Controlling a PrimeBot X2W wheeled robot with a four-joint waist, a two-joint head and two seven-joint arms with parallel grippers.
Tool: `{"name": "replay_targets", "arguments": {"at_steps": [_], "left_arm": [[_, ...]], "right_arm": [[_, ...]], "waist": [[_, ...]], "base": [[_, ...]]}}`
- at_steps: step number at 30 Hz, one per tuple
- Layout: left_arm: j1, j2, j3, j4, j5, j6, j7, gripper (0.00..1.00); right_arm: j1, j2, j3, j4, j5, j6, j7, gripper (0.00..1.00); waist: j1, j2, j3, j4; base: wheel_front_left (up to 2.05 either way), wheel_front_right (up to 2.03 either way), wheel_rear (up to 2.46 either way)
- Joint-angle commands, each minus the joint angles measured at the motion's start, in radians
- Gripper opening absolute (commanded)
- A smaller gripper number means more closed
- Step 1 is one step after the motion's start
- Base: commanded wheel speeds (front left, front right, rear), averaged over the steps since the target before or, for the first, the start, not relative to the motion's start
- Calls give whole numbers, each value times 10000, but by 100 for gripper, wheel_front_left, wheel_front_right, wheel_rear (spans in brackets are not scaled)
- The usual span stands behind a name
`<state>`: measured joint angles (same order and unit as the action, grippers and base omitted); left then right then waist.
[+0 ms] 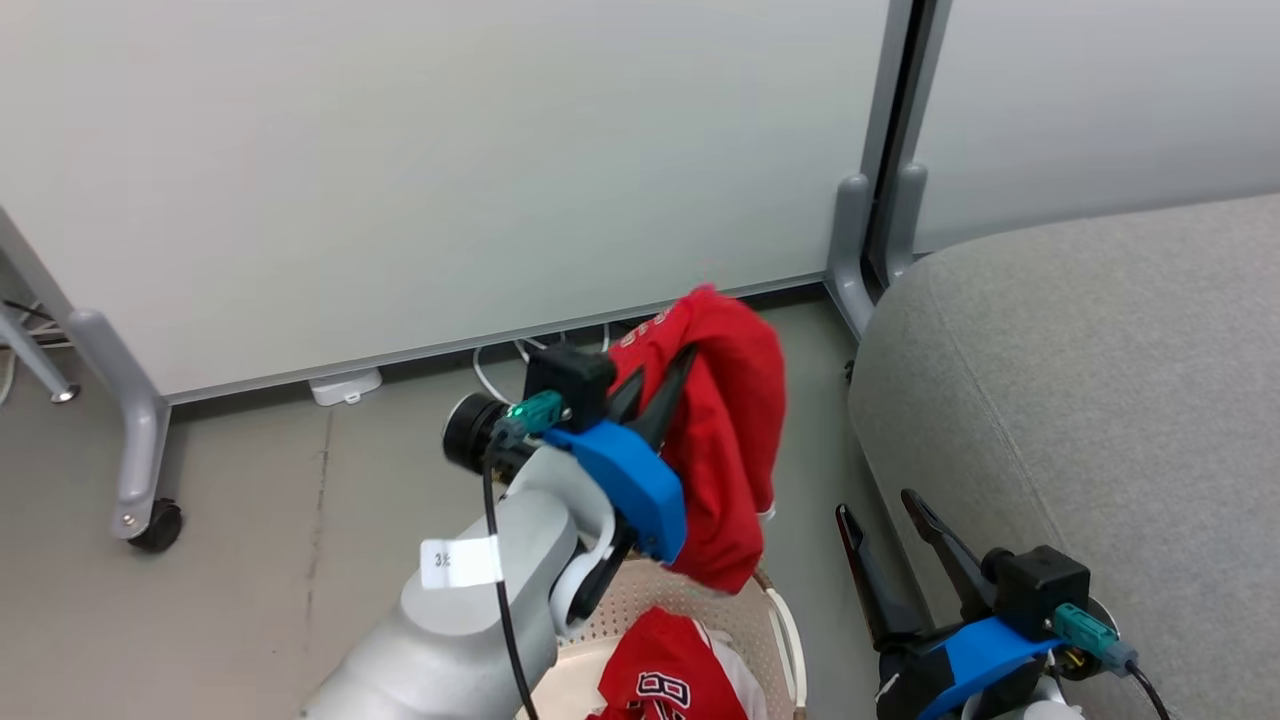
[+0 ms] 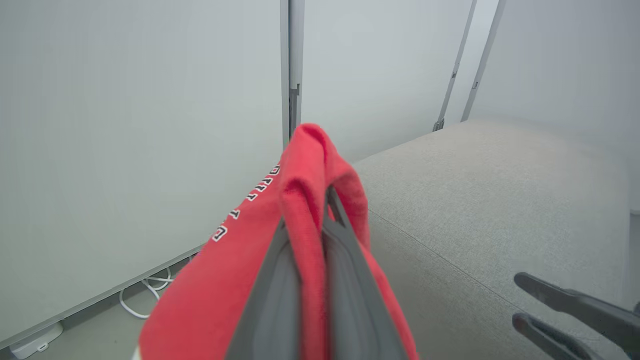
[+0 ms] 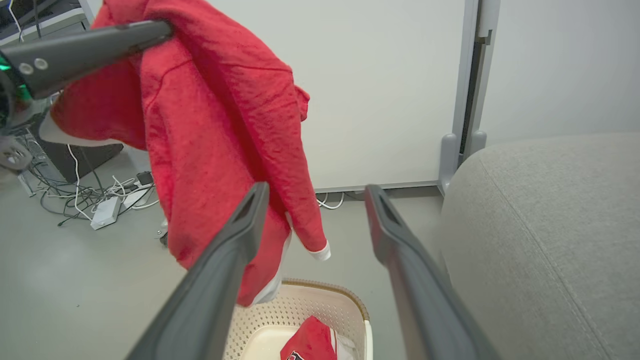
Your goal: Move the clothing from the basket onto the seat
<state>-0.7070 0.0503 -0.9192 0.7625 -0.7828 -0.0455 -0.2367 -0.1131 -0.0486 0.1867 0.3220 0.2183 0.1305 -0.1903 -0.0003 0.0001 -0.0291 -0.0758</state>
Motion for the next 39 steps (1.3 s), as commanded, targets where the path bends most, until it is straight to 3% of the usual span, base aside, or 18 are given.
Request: {"name": "replay_targets", "arguments": {"at_steps": [1,10,22,39], "left_arm": [[-252,5,-145,-147,-151,82,54,0],[-1064,3,-1173,-726,-1241,587,89,0],[-1486,1,-2128,-433,-1980,734,-143,0],[-1796,1,-3069,-777,-2615,796,-267,0]], "right_arm": [[126,-30,-17,-90,-30,4,24,100],[200,-32,110,-381,4,4,193,100],[-288,-32,741,-423,151,5,513,100],[-2305,-34,1403,1182,192,5,1168,100]], "waist": [[3,-1,-81,135],[3,-1,-130,269],[3,-1,33,156],[3,-1,127,190]], "base": [[0,0,0],[0,0,0],[0,0,0],[0,0,0]]}}
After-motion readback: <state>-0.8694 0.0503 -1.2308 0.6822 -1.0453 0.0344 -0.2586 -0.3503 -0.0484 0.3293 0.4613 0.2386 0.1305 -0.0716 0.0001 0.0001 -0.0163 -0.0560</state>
